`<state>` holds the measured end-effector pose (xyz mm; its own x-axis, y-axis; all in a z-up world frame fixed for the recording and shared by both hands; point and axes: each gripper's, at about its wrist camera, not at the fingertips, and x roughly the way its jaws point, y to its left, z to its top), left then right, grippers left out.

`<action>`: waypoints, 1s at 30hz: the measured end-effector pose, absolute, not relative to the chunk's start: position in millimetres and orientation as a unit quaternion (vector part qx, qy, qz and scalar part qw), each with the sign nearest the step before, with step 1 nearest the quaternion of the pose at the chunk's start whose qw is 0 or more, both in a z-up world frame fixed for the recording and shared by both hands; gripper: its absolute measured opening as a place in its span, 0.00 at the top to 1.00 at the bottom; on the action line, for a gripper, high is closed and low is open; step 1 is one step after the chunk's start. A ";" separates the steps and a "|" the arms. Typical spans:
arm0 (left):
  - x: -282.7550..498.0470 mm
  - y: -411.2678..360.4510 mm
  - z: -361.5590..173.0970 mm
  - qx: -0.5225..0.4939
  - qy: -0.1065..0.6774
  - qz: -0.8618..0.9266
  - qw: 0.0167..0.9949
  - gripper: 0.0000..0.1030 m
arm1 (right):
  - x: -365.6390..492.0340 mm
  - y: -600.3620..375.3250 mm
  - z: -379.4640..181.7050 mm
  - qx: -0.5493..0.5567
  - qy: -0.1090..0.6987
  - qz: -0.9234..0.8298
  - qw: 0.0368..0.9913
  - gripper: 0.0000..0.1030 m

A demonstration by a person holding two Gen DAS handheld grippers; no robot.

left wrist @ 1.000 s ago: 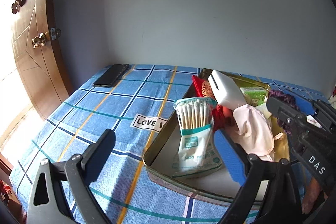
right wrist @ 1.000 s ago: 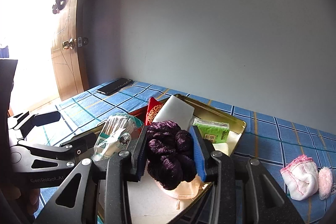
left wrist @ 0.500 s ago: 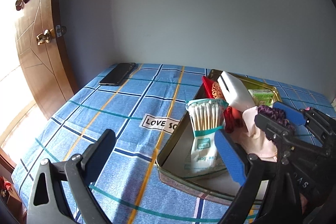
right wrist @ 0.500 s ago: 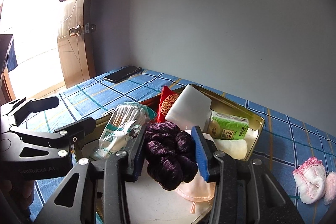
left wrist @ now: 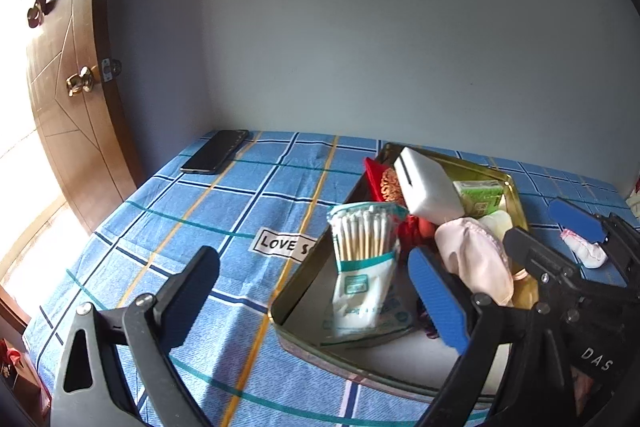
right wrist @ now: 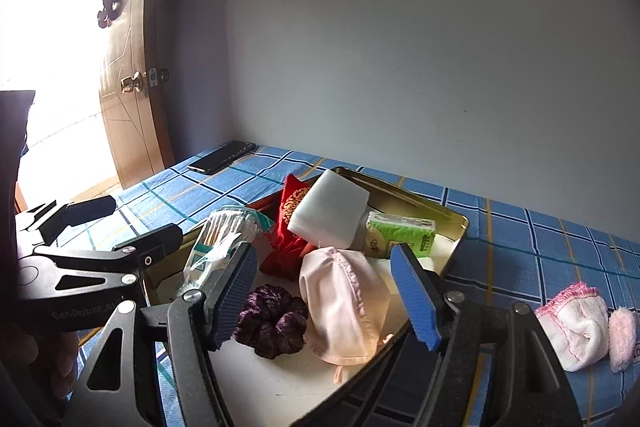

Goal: Organize soft objects
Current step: 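Move both grippers back toward the white cloth and pink fluffy ball, then grasp the white pink-edged cloth with the left gripper while the right grasps the pink fluffy ball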

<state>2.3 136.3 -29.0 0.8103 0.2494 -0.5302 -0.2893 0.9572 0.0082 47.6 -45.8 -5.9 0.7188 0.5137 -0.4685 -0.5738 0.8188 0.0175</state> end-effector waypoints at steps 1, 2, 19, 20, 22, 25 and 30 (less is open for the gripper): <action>3.0 130.6 -28.1 -0.033 0.272 0.138 0.952 0.05 | 46.8 -50.4 -4.7 -0.063 0.231 0.292 0.926 0.31; 4.1 124.0 -27.1 -0.030 0.272 0.133 0.953 0.05 | 46.0 -55.4 -3.7 -0.062 0.229 0.289 0.927 0.31; 39.0 -41.6 -10.1 0.037 0.261 -0.008 0.965 0.02 | 68.5 -230.9 -5.1 -0.008 0.239 0.078 0.968 0.30; 44.1 -53.7 -11.3 0.043 0.261 -0.015 0.964 0.02 | 73.1 -244.9 -7.7 -0.002 0.245 0.058 0.968 0.30; 56.7 -73.9 -14.4 0.047 0.270 -0.029 0.961 0.02 | 81.1 -266.8 -13.8 0.010 0.257 0.028 0.966 0.30; 75.5 -94.8 -22.2 0.049 0.285 -0.040 0.956 0.02 | 93.9 -290.5 -25.0 0.021 0.279 -0.003 0.960 0.30; 105.4 -123.0 -39.7 0.063 0.312 -0.058 0.946 0.02 | 112.0 -314.1 -42.6 0.044 0.317 -0.013 0.947 0.30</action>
